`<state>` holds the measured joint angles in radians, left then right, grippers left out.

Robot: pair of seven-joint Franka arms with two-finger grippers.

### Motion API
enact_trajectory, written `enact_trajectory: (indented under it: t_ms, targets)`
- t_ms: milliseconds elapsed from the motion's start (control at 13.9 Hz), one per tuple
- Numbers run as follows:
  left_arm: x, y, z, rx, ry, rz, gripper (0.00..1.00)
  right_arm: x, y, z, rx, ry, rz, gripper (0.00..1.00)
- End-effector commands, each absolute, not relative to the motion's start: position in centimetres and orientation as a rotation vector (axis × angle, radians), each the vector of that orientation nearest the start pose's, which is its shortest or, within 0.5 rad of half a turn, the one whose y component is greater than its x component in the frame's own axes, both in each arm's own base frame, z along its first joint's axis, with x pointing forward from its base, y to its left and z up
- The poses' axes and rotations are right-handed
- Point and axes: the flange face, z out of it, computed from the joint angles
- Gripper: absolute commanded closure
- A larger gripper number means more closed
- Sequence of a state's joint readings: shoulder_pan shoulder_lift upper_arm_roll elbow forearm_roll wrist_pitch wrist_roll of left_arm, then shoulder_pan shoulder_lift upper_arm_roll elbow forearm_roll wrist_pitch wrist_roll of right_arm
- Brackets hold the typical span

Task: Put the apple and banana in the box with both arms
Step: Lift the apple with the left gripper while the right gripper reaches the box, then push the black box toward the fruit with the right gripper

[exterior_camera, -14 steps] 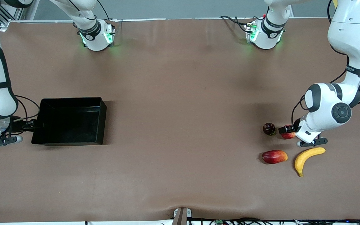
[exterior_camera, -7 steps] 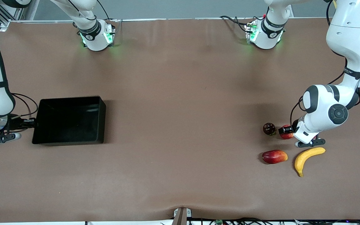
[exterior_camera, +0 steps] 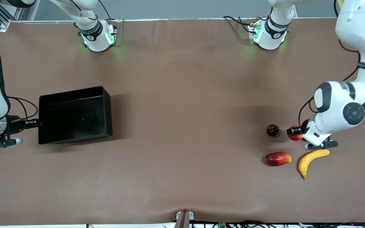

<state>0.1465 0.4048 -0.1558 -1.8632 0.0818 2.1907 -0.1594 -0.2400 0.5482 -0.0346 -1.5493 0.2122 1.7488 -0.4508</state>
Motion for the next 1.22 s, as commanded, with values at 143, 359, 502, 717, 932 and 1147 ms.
enact_trajectory:
  t_ms: [143,359,502,717,932,1147]
  targets:
    - [61.8,-4.1,36.8,-3.067,-0.318,0.162,1.0,65.6,-3.9,34.0,-2.702,0.13,0.421,1.0]
    - [61.7,-8.5,39.4,-3.01,-0.394,0.191,1.0,66.2,10.5,36.1,-2.777,-0.164,0.405,1.0]
    - [61.2,-11.3,40.8,-2.99,-0.433,0.194,1.0,65.9,16.9,36.4,-2.835,-0.059,0.353,1.0]
    - [60.4,-14.3,41.8,-2.987,-0.432,0.172,1.0,63.6,26.2,35.4,-2.874,-0.004,0.321,1.0]
    - [59.8,-16.7,42.2,-2.996,-0.442,0.157,1.0,60.8,32.3,33.3,-2.888,0.069,0.269,1.0]
    - [59.0,-19.5,42.5,-2.997,-0.507,0.142,1.0,58.6,38.1,29.7,-2.9,0.119,0.215,1.0]
